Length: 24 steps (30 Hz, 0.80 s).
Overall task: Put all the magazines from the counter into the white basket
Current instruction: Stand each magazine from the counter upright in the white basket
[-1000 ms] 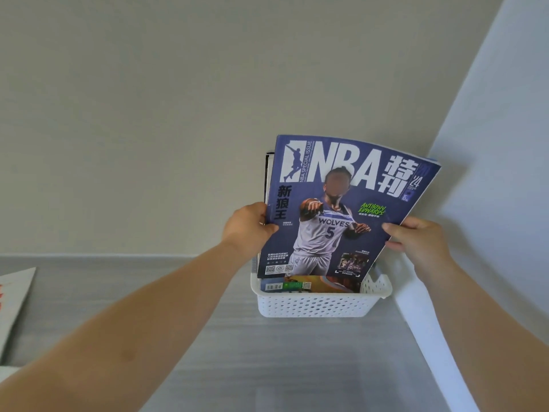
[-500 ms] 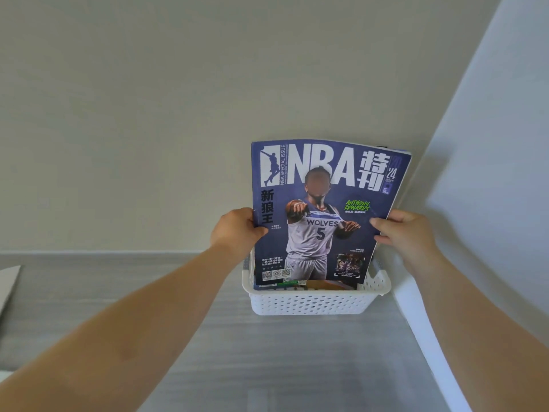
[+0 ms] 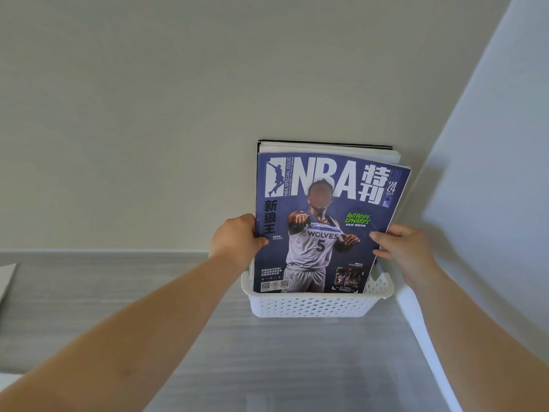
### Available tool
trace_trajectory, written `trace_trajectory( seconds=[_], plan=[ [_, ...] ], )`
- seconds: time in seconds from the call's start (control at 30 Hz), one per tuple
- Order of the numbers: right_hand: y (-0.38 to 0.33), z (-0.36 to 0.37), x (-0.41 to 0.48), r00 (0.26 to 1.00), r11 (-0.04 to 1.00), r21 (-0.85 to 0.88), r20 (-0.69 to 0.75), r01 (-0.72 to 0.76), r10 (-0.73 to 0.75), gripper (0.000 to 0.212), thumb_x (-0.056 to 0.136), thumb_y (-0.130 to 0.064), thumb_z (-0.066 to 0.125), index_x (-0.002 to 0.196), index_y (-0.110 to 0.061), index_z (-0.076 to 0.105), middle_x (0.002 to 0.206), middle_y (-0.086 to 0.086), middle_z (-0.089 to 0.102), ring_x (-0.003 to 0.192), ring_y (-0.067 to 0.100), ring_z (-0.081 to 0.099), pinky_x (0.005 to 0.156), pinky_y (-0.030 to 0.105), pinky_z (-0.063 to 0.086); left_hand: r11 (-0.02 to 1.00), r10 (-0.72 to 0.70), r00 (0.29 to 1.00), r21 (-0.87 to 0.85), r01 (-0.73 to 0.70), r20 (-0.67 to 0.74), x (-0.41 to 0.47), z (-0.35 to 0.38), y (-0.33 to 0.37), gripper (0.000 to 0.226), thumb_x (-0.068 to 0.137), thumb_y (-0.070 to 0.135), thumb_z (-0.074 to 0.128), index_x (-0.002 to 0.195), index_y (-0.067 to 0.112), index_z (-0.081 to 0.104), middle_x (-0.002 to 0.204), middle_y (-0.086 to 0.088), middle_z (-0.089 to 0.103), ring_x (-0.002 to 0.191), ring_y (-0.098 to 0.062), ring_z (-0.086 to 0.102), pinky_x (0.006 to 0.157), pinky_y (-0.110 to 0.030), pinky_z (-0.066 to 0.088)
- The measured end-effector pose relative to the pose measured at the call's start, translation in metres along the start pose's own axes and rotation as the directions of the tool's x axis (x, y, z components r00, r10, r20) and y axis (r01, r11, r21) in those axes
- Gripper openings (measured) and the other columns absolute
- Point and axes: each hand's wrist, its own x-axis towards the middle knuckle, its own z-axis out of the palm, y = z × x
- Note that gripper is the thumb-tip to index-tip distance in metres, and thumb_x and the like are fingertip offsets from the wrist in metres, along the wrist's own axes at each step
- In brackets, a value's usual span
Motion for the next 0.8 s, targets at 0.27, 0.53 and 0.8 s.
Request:
trace_trajectory(
  seconds=[0.27, 0.53, 0.8],
  plan=[
    [0.007, 0.008, 0.007, 0.995, 0.998, -0.060, -0.088, 0.032, -0.037, 0.010, 0.083, 0.000, 0.057, 0.084, -0.010, 0.055, 0.072, -0.001, 0.057, 0.070, 0.019, 0.056, 0.053, 0.018, 0.055, 0.999, 0.003, 0.998, 0.043, 0.000, -0.068, 0.003, 0.004, -0.005, 0.036, 0.077, 0.031, 0.064, 0.095, 0.013, 0.039, 0.097, -0.011, 0.067, 0.088, -0.032, 0.060, 0.063, -0.031, 0.038],
    [0.000, 0.009, -0.006, 0.977, 0.963, -0.263, -0.179, 0.065, -0.115, 0.050, 0.081, -0.004, 0.059, 0.127, -0.006, 0.040, 0.131, 0.016, 0.046, 0.113, 0.032, 0.049, 0.086, 0.032, 0.038, 0.996, -0.087, 0.996, -0.002, 0.087, -0.014, -0.006, -0.011, -0.020, 0.036, 0.083, 0.043, 0.053, 0.109, 0.019, 0.052, 0.111, 0.001, 0.063, 0.101, -0.021, 0.057, 0.073, -0.026, 0.036],
    [-0.021, 0.035, -0.076, 0.966, 0.900, -0.380, -0.054, 0.213, -0.251, 0.039, 0.084, -0.002, 0.052, 0.122, -0.006, 0.047, 0.127, 0.015, 0.052, 0.093, 0.021, 0.049, 0.079, 0.028, 0.035, 0.950, -0.021, 0.999, -0.313, 0.008, -0.037, -0.094, -0.060, -0.057, 0.024, 0.083, 0.019, 0.057, 0.064, 0.031, 0.051, 0.067, 0.014, 0.056, 0.072, -0.012, 0.055, 0.066, -0.018, 0.041]
  ],
)
